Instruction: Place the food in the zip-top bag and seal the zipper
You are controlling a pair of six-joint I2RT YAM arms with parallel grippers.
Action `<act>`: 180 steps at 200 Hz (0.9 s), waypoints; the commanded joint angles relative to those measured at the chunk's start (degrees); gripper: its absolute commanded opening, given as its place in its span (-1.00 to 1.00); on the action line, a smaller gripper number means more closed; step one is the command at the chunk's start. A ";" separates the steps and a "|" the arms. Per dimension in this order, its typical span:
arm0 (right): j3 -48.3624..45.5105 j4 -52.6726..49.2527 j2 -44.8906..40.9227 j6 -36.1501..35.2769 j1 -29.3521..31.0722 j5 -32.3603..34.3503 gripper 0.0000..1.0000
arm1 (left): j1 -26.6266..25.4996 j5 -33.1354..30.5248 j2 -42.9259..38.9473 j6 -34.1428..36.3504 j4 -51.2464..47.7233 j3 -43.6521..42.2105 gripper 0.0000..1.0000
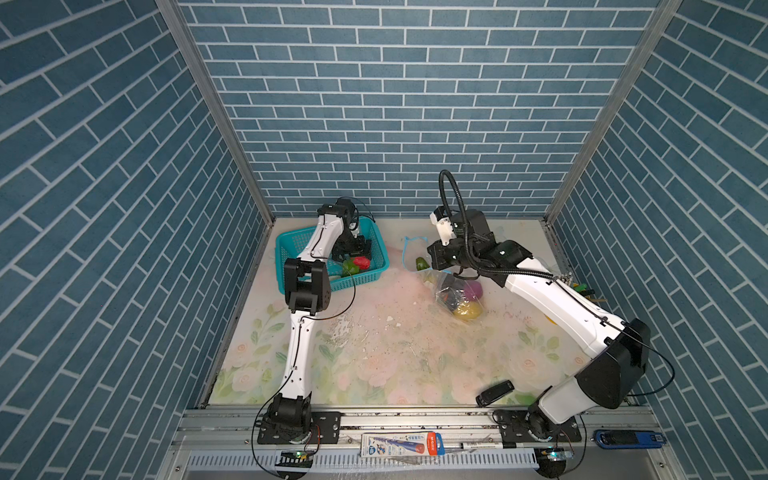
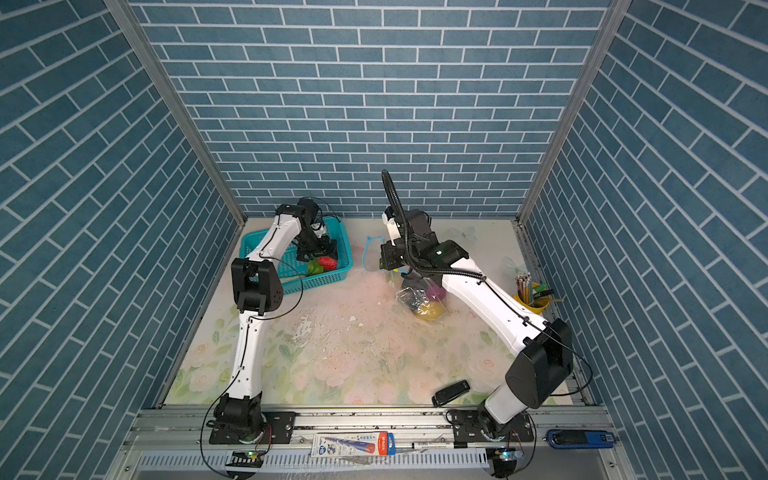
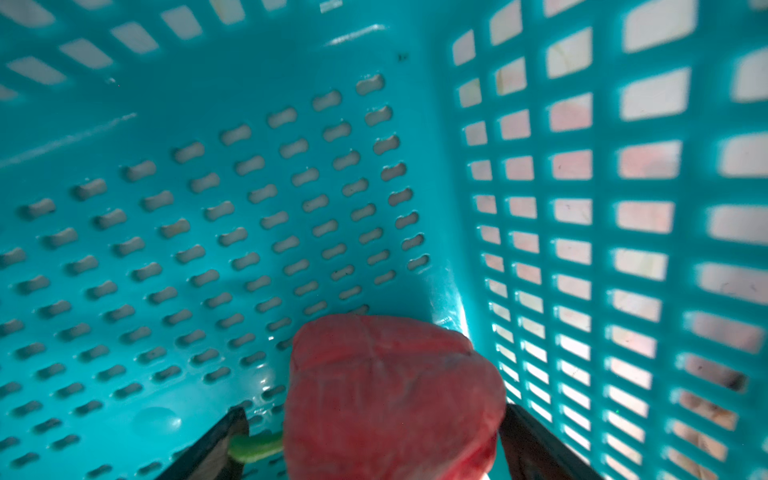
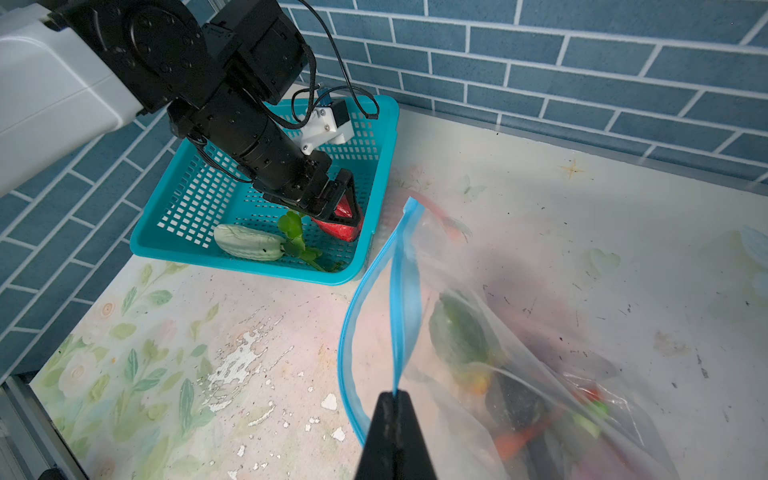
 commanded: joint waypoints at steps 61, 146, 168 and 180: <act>2.92 -1.01 0.15 0.83 0.31 -0.30 -1.00 | -1.43 -4.14 1.70 2.39 -0.72 -0.17 0.87; 3.36 -1.33 0.08 0.74 0.38 -0.36 -1.00 | -1.14 -3.45 1.22 1.55 -1.33 1.15 0.41; 3.43 -1.40 0.10 0.71 0.51 -0.38 -1.00 | -0.74 -3.19 0.74 1.45 -1.07 1.19 0.33; 3.52 -1.48 0.11 0.71 0.49 -0.46 -1.00 | -0.32 -2.99 0.56 1.27 -0.90 1.33 0.30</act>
